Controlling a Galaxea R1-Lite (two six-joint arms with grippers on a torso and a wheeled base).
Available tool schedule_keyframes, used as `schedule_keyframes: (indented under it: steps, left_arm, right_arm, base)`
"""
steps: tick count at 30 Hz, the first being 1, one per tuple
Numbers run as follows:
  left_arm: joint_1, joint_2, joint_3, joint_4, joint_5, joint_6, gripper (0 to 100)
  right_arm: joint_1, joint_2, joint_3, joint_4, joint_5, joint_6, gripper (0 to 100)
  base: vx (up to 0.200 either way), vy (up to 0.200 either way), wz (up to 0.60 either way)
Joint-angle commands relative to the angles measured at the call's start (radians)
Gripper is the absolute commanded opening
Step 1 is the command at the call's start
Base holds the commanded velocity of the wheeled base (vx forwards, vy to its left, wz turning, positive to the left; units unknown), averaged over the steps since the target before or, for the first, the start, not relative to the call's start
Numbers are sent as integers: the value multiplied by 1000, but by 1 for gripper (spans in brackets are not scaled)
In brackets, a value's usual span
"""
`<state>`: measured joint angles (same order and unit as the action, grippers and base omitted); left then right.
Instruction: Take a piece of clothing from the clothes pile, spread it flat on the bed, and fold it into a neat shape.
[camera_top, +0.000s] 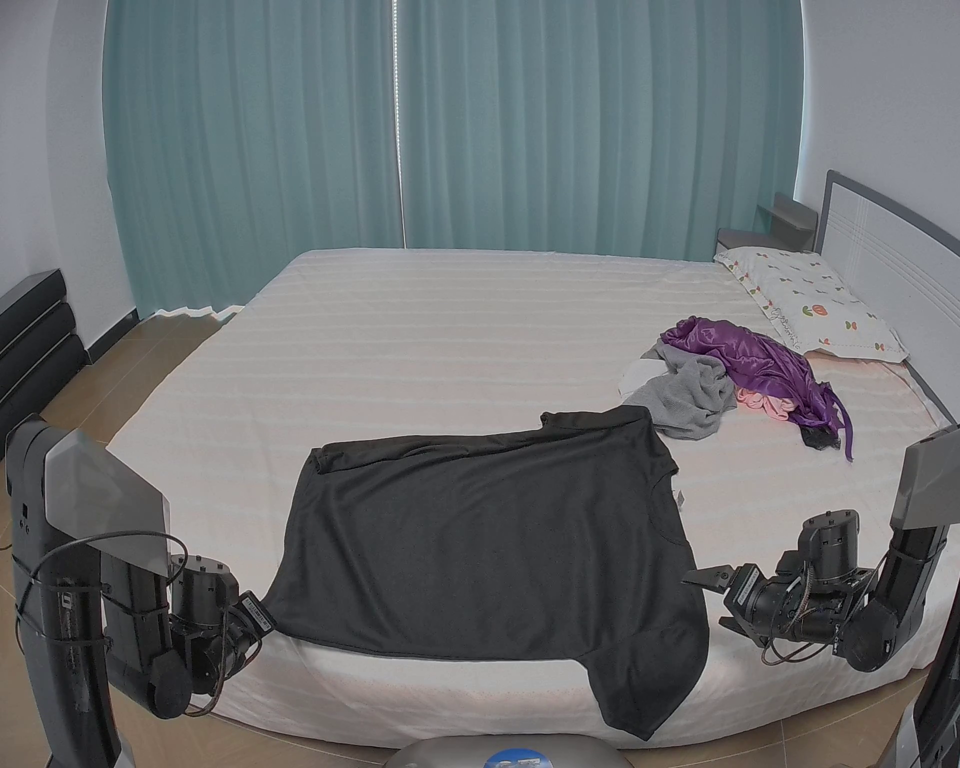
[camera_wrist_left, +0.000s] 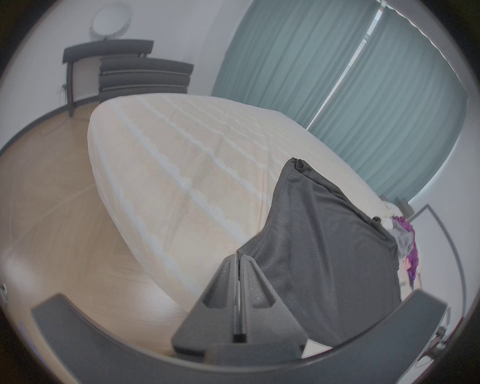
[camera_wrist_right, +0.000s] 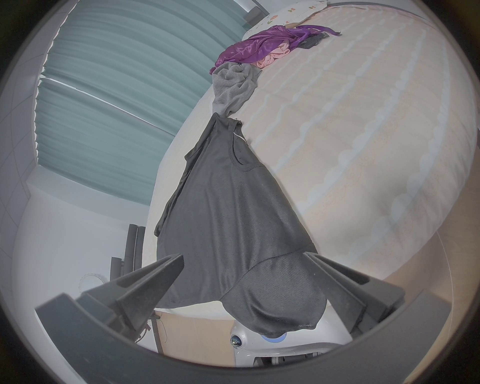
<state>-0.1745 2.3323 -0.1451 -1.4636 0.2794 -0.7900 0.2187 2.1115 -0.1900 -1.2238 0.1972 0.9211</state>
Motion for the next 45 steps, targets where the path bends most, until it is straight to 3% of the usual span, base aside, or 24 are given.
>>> schedule_keyframes:
  steps: [1, 8, 19, 32, 33, 45]
  left_arm:
    - [-8, -39, 58, 0, 27, 48, 0]
    - [-86, -11, 107, 0, 44, 58, 0]
    - [-65, 41, 82, -1, 64, 78, 0]
    - [-26, 41, 71, -15, 58, 91, 0]
    - [-26, 41, 71, -15, 58, 91, 0]
    - [-26, 56, 65, -15, 50, 89, 0]
  right_arm:
    - [1, 4, 3, 0, -2, -4, 100]
    - [-1, 30, 14, 0, -12, -21, 100]
    - [-62, 160, 1, -13, -13, -151, 100]
    - [-61, 257, -63, -121, -22, -165, 100]
    - [-61, 265, -75, -120, -32, -172, 0]
    - [-91, 257, -32, -123, -52, -222, 0]
  base:
    - [0, 0, 0]
    - [0, 0, 0]
    - [0, 0, 0]
    - [0, 0, 0]
    - [0, 0, 0]
    - [0, 0, 0]
